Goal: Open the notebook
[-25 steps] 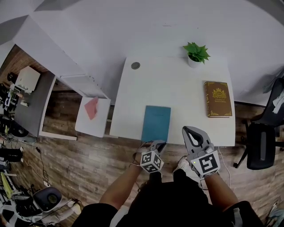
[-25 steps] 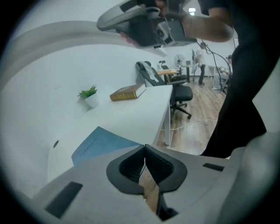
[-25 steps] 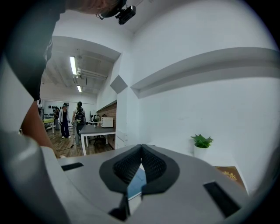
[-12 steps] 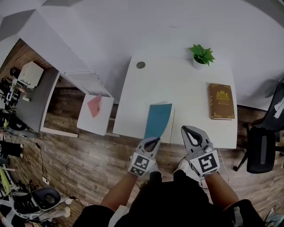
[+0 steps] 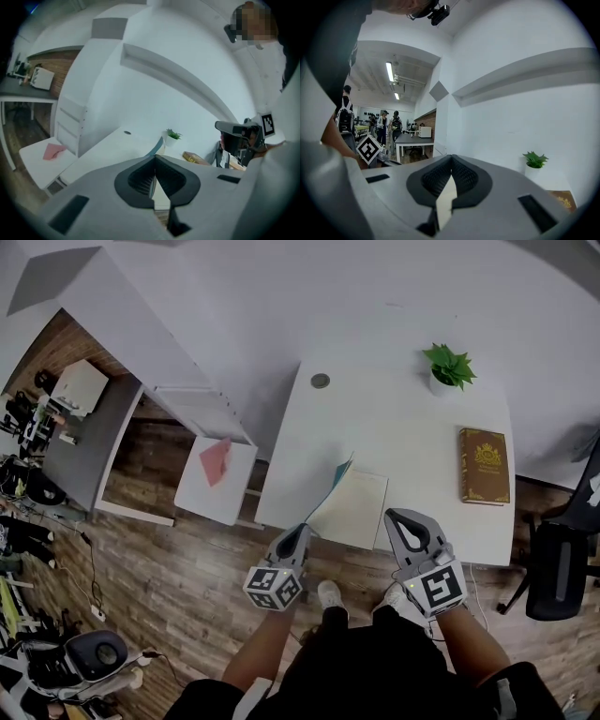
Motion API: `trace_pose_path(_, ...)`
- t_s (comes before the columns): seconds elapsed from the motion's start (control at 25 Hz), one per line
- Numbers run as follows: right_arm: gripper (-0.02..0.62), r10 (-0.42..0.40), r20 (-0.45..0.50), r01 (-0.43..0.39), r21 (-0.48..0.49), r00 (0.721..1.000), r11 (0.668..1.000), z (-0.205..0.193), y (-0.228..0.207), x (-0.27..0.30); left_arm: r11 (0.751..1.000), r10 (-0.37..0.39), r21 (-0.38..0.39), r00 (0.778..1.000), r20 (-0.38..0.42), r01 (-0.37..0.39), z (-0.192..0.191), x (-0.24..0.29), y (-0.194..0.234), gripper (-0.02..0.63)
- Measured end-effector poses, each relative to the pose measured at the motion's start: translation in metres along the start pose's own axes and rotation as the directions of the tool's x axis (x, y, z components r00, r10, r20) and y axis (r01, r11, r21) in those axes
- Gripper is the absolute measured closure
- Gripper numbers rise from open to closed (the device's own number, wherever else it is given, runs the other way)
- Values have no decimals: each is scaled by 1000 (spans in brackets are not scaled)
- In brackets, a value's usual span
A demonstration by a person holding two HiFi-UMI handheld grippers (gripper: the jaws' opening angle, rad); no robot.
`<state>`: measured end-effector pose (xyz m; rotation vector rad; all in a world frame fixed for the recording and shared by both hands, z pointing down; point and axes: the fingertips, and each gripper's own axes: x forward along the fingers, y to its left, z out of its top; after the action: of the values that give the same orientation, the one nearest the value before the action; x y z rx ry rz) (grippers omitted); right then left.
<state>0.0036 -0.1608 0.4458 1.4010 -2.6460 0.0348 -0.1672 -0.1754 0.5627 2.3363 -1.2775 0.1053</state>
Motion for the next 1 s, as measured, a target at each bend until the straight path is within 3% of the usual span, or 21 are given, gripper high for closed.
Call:
trace_pose_path(0.16, 601, 4, -8, -4, 28, 1000, 1000, -4, 3, 6, 987, 109, -125, 994, 31, -104, 1, -11, 46, 600)
trace_pose_path(0.36, 601, 11, -24, -11, 26, 1000, 1000, -8, 6, 15, 955, 221, -203, 975, 4, -216, -17, -14, 103, 600)
trace_pose_path(0.52, 601, 32, -42, -34, -39, 999, 999, -10, 9, 20, 937, 275, -204, 959, -66, -283, -45, -13, 133, 600)
trace_pose_path(0.76, 601, 26, -63, -28, -34, 998, 999, -19, 10, 28, 929, 307, -158, 935, -178, -335, -82, -2, 143, 600)
trace_pose_path(1.0, 601, 26, -67, -27, -21, 997, 999, -24, 14, 29, 921, 340, -125, 919, -200, -368, -94, -7, 141, 598)
